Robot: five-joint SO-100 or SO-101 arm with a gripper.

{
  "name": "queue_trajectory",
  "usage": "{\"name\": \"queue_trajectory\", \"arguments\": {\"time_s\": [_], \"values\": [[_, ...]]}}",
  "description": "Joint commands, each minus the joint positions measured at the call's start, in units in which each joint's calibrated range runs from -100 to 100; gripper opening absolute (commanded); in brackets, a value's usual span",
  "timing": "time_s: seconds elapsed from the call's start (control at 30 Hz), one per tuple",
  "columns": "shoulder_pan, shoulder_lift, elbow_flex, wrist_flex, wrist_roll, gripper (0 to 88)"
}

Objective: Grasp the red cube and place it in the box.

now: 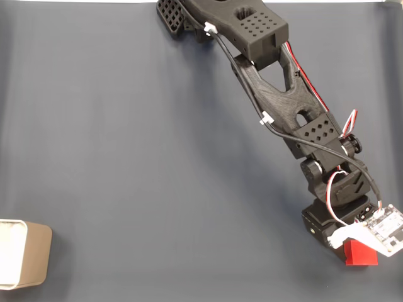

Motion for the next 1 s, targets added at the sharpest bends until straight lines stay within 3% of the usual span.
{"name": "queue_trajectory", "arguments": {"time_s": [0.0,0.97], "values": [[-0.8,-0.7,-3.6,-1.3,-0.3,41.1],[-2.5,0.8,-4.6,-3.7,0.1,41.6]]}}
